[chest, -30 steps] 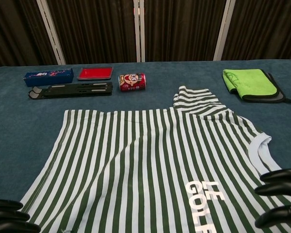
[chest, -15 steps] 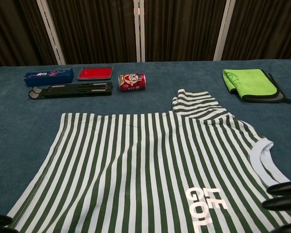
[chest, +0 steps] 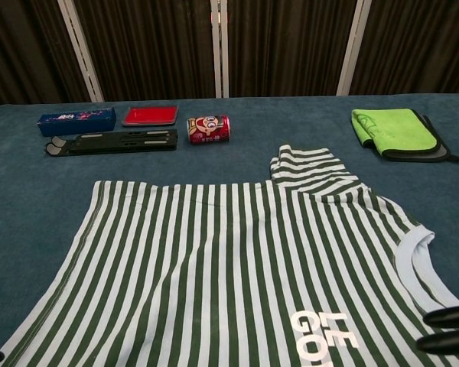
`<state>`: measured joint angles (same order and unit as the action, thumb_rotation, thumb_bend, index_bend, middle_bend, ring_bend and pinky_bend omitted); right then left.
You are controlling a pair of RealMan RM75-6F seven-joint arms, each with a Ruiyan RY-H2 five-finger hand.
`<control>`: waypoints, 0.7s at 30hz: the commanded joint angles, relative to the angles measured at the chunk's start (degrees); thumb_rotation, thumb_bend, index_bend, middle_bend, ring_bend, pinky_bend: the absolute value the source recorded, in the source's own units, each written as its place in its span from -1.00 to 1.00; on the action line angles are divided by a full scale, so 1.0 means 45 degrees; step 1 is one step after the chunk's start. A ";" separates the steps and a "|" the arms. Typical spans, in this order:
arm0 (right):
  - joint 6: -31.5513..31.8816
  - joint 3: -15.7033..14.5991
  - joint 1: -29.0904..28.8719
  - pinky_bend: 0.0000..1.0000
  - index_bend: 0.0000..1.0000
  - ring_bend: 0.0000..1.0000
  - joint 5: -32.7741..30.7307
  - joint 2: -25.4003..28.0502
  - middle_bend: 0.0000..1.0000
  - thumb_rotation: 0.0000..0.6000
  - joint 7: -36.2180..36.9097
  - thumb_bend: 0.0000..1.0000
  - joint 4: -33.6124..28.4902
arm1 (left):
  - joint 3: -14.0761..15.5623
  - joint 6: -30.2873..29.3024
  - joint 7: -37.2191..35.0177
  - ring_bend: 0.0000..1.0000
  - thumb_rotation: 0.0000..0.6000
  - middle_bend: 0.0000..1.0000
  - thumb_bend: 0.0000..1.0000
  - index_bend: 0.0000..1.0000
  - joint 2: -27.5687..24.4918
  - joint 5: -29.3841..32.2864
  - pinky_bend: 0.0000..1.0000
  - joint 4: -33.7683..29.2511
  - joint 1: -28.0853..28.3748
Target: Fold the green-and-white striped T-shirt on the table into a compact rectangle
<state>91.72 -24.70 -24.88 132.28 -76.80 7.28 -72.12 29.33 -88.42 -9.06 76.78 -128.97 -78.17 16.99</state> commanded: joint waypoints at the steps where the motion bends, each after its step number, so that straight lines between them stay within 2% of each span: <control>1: -0.0033 0.0007 0.0011 -1.00 0.41 -1.00 -0.0003 0.0005 -0.65 1.00 -0.0005 -0.31 -0.0004 | -0.0013 -0.0021 -0.0079 -1.00 1.00 -1.00 -0.08 0.55 0.0033 -0.0007 -1.00 0.0065 -0.0017; 11: 0.0006 0.0104 0.0076 -1.00 0.41 -1.00 -0.0107 0.0020 -0.65 1.00 0.0102 -0.31 0.0152 | -0.0211 0.0009 -0.0190 -1.00 1.00 -1.00 -0.08 0.58 0.0182 0.0065 -1.00 0.0087 -0.0004; 21: 0.0007 0.1025 0.0011 -1.00 0.41 -1.00 -0.1589 -0.0126 -0.65 1.00 0.1275 -0.31 0.0749 | -0.1535 0.0050 -0.0716 -1.00 1.00 -1.00 -0.08 0.57 0.0286 0.1540 -1.00 -0.0281 0.0242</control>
<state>91.87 -20.84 -24.67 126.01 -77.24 12.30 -69.20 23.50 -88.46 -11.61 78.19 -123.29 -78.86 17.71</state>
